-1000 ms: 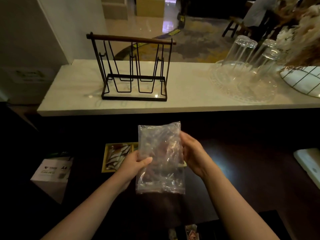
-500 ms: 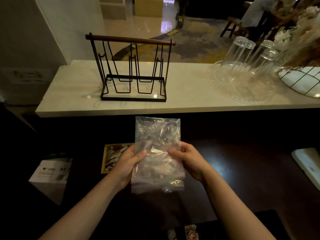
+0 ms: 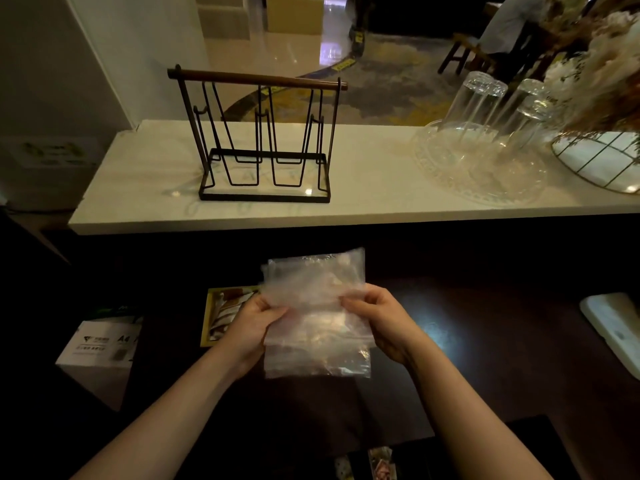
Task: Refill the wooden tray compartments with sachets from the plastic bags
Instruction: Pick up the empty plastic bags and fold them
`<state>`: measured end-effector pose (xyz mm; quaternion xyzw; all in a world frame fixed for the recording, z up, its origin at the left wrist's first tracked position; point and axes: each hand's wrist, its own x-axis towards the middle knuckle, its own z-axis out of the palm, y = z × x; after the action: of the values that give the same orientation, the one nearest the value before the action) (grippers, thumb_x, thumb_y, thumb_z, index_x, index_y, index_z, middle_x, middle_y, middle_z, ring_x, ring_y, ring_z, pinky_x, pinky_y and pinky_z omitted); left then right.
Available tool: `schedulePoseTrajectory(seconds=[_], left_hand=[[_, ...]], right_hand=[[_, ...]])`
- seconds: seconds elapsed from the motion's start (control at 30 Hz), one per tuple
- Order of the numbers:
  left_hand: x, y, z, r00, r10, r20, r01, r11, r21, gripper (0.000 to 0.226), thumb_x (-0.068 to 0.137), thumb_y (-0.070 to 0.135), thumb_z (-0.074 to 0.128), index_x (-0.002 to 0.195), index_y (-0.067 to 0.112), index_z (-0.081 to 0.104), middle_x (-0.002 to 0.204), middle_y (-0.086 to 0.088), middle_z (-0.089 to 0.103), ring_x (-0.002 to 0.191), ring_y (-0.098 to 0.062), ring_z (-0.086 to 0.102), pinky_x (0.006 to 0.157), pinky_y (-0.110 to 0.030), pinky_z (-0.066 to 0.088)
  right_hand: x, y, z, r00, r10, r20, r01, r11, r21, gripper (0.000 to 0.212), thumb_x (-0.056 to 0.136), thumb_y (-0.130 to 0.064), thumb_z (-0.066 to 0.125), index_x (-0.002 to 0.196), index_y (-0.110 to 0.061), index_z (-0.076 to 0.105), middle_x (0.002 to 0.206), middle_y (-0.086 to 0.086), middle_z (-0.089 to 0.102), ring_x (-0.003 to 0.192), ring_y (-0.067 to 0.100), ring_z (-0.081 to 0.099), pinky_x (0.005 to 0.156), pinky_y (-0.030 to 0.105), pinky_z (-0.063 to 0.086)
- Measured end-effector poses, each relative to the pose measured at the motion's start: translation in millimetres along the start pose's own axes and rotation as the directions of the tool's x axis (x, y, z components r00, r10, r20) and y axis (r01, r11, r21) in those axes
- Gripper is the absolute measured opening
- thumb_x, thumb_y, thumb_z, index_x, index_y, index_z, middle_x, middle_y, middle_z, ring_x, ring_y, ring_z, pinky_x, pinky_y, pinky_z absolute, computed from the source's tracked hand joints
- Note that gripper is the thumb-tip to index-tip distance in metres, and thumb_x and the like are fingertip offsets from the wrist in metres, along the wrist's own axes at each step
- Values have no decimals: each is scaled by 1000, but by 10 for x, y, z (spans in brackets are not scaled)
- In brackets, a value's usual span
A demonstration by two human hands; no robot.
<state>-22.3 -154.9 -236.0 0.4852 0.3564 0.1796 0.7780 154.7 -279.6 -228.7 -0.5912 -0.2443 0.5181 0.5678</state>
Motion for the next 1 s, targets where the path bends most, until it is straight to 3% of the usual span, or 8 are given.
schedulePoseTrajectory(seconds=[0.13,0.2,0.33,0.43,0.57,0.67,0.87,1.0], left_hand=[[-57,44,24,1000,-2,-11,3,1000,16,39,83,-6,55,54,16,68,59,4,67,54,-13,64,44,-23,52],[-62,35,18,1000,-23,-6,23,1000,-14,42,84,-7,54,52,17,67,59,3,67,57,-17,64,44,-25,53],[-52,48,-21,994,-90,55,97,984,-150,30,98,29,39,110,21,65,98,-7,74,86,-27,71,67,-39,57],[-87,89,-52,930,-266,255,299,949,-103,50,93,59,31,121,27,57,115,-11,70,103,-36,67,69,-47,59],[-153,80,-53,867,-348,357,340,936,87,52,86,36,63,131,16,48,118,-20,67,88,-37,69,52,-31,59],[-168,53,-51,883,-360,301,348,933,95,44,85,19,62,126,9,49,108,-16,72,78,-33,70,45,-26,54],[-172,58,-20,849,-433,303,391,900,194,39,87,40,59,120,21,54,110,-12,72,88,-29,68,46,-24,52],[-104,-70,36,917,-366,161,308,903,299,32,83,10,67,113,10,56,89,-7,68,61,-11,62,45,-19,45]], right_hand=[[1,4,5,1000,-7,-17,6,998,-60,38,79,13,53,58,-14,69,69,6,63,66,22,58,55,27,48],[25,43,2,998,-41,-56,34,991,-129,43,73,19,45,51,-13,64,67,9,57,69,28,52,62,35,44],[42,68,-3,977,-160,-139,106,936,-334,49,65,22,37,41,-16,59,59,0,54,65,17,51,66,30,42],[55,55,-23,958,-238,-159,130,857,-499,49,60,20,37,38,-19,56,61,-7,56,68,7,53,70,23,42],[79,69,-39,943,-287,-170,136,795,-592,40,57,21,36,38,-10,54,67,-5,54,67,4,53,67,20,42],[93,84,-70,929,-332,-167,161,765,-624,43,57,22,38,35,-13,51,69,-3,54,65,5,54,65,17,43],[142,182,-112,891,-454,-5,284,566,-774,43,60,21,48,42,-18,53,68,-12,49,62,6,52,56,14,39],[117,128,-84,891,-431,-141,229,696,-681,48,70,17,49,48,-25,55,71,-9,58,68,4,57,62,11,41]])
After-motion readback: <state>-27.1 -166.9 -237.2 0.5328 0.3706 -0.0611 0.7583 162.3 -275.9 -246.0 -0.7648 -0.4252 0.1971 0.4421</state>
